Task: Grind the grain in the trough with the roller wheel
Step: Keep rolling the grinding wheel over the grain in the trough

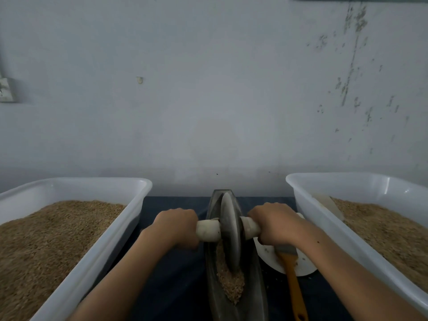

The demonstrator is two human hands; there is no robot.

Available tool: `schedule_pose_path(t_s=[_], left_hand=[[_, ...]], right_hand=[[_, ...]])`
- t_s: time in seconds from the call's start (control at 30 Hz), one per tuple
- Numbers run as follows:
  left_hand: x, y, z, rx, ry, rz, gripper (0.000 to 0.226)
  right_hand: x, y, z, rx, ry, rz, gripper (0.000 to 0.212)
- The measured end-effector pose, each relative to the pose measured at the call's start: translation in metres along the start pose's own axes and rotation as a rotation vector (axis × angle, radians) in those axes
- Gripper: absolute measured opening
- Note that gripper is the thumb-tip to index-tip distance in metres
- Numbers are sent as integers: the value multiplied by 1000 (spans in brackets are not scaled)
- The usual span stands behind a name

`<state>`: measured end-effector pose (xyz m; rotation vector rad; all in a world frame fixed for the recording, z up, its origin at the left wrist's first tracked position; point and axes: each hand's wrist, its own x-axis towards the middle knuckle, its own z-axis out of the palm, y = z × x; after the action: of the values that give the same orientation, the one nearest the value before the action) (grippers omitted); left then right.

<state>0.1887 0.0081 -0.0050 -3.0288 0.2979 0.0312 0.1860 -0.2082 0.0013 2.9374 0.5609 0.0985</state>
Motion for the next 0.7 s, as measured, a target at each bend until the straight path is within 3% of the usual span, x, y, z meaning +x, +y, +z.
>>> schedule_pose_path(t_s=[0.1,0.17,0.33,0.43,0.57,0.7], left_hand=[[-1,0,-1,12,-47,6,45],[-2,1,-1,36,-7,0,44],[3,4,6,58,227,-41,29],[6,4,10,24,287,-57,24],[6,1,8,27,209,-42,30],[3,-1,2,-1,-6,-14,47]], right_hand=[[-1,3,-1,64,-101,-19,17],[-1,4,1,59,-80,-14,16],[5,0,12,38,155,47,16],[9,-4,19,2,323,74,15],[7,-3,18,-2,309,53,15],[2,2,7,-16,88,-16,13]])
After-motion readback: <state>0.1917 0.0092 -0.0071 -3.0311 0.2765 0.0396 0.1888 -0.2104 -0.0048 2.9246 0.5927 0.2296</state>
